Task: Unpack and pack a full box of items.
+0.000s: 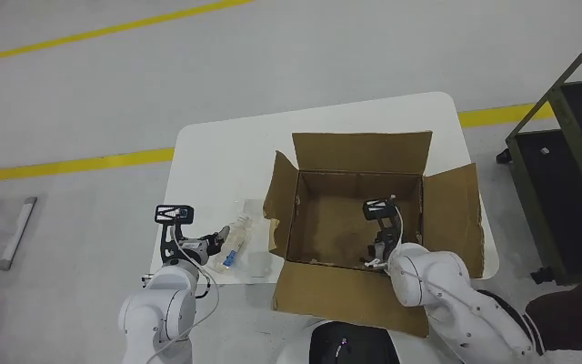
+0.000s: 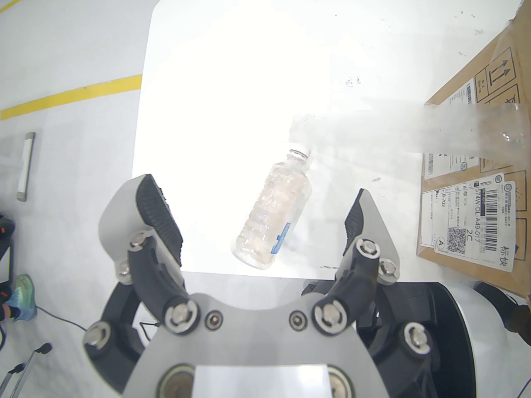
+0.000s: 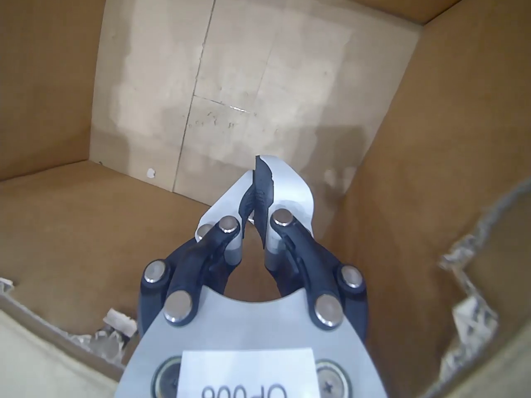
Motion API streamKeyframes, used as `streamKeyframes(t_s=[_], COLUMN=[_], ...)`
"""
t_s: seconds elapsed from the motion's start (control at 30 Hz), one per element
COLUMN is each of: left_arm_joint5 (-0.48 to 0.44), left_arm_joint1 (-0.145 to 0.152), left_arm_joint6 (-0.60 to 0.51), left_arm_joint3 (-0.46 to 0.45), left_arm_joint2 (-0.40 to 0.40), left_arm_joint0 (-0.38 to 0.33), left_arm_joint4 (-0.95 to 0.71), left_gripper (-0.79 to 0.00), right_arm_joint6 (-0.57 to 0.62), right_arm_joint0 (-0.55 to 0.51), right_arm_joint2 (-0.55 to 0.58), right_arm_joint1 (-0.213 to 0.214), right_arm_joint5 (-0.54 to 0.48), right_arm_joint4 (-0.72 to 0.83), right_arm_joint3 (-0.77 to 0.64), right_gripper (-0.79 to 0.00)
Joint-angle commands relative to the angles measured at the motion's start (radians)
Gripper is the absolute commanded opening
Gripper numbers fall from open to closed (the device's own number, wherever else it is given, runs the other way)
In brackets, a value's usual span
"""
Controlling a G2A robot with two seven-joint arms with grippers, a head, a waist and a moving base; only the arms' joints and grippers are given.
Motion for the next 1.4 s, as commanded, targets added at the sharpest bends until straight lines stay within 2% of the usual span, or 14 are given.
streamKeyframes(t_s=[0.0,0.23,0.43,0.47,0.5,0.53,0.93,1.07,1.13,1.37], left_arm_joint5=[0.0,0.0,0.0,0.0,0.0,0.0,0.0,0.0,0.0,0.0], left_arm_joint1=[0.0,0.0,0.0,0.0,0.0,0.0,0.0,0.0,0.0,0.0], left_arm_joint6=[0.0,0.0,0.0,0.0,0.0,0.0,0.0,0.0,0.0,0.0], left_arm_joint3=[0.0,0.0,0.0,0.0,0.0,0.0,0.0,0.0,0.0,0.0], left_arm_joint2=[0.0,0.0,0.0,0.0,0.0,0.0,0.0,0.0,0.0,0.0], left_arm_joint0=[0.0,0.0,0.0,0.0,0.0,0.0,0.0,0.0,0.0,0.0], left_arm_joint4=[0.0,0.0,0.0,0.0,0.0,0.0,0.0,0.0,0.0,0.0], left_gripper=[0.0,0.0,0.0,0.0,0.0,0.0,0.0,0.0,0.0,0.0], right_arm_joint6=[0.011,0.059,0.118,0.124,0.126,0.129,0.135,0.133,0.17,0.193], right_arm_joint0=[-0.009,-0.1,-0.153,-0.156,-0.156,-0.155,-0.153,-0.123,-0.098,-0.046], right_arm_joint2=[0.016,0.079,0.115,0.124,0.133,0.14,0.142,0.143,0.144,0.154], right_arm_joint1=[-0.01,-0.046,-0.085,-0.093,-0.102,-0.111,-0.117,-0.12,-0.123,-0.156], right_arm_joint5=[-0.011,-0.059,-0.118,-0.123,-0.126,-0.129,-0.135,-0.148,-0.17,-0.193], right_arm_joint4=[0.009,-0.031,-0.129,-0.148,-0.164,-0.179,-0.19,-0.167,-0.173,-0.157], right_arm_joint3=[-0.014,-0.138,-0.201,-0.195,-0.188,-0.179,-0.173,-0.161,-0.125,-0.009], right_gripper=[-0.785,-0.785,-0.773,-0.579,-0.126,0.0,0.0,0.0,0.0,0.0])
